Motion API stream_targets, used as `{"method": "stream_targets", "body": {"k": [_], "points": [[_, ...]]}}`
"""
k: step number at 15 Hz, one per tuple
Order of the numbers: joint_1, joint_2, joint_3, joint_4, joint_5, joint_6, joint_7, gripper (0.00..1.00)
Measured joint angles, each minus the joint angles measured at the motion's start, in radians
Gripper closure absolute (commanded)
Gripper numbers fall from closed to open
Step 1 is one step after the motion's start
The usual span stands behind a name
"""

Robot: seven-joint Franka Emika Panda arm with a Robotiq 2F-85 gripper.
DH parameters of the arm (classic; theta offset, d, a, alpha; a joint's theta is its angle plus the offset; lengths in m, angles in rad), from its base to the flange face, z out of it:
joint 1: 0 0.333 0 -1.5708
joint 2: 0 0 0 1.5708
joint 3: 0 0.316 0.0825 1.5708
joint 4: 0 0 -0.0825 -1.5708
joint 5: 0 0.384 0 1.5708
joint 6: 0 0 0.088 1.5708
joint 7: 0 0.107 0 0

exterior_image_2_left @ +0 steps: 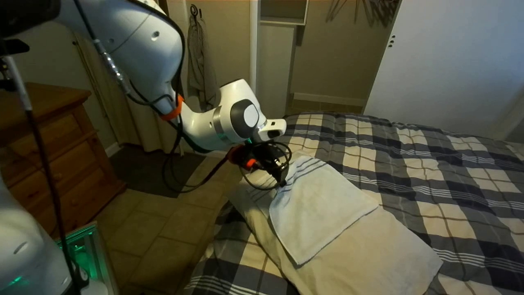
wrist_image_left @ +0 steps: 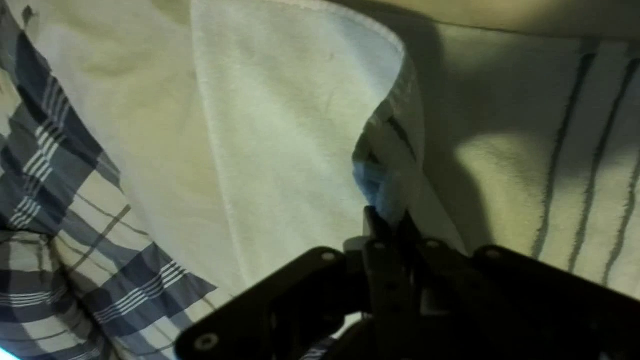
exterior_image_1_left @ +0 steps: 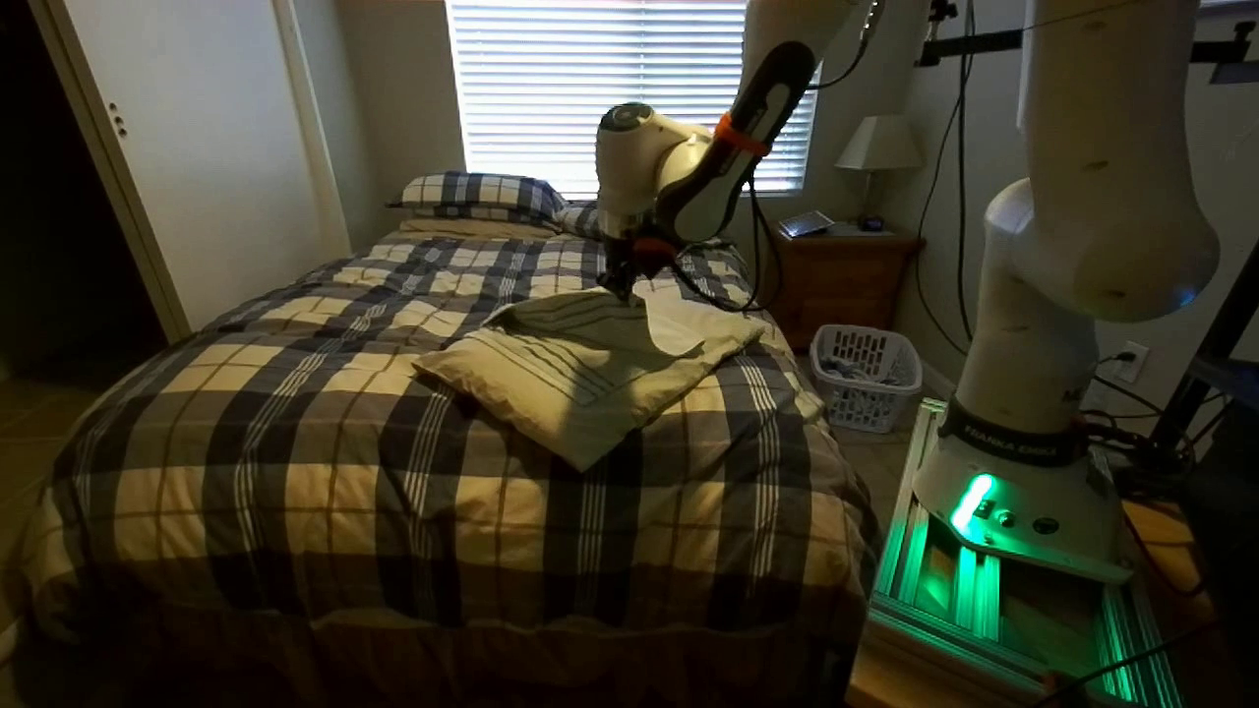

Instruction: Unfold the towel fully from left to right on the pillow

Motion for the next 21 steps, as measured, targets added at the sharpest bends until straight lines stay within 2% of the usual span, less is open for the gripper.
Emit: {"method": "stream_targets", "body": {"k": [2,3,4,6,8,10,11,12,14,17,21], "points": [[-0.064,-0.081,0.023,-0.048,-0.061,-0.019,0.05,0.98],[-0.106,-0.119,0.04,-0.075,-0.072,-0.024,0.06,0.98],[-0.152,-0.154,0.056,-0.103,-0.075,-0.025,0.066,0.94],[-0.238,-0.217,0.081,-0.157,-0.075,-0.019,0.065,0.94],[-0.266,-0.252,0.089,-0.188,-0.075,-0.017,0.065,0.94],[-0.266,-0.258,0.097,-0.194,-0.075,-0.017,0.066,0.94],[-0.266,-0.258,0.1,-0.195,-0.075,-0.017,0.066,0.98],[-0.266,-0.258,0.102,-0.195,-0.075,-0.017,0.067,0.98],[-0.308,-0.257,0.139,-0.192,-0.081,-0.019,0.076,0.98],[-0.404,-0.258,0.158,-0.17,-0.168,-0.024,0.118,0.98],[-0.489,-0.258,0.106,-0.147,-0.319,-0.022,0.156,0.98]]}}
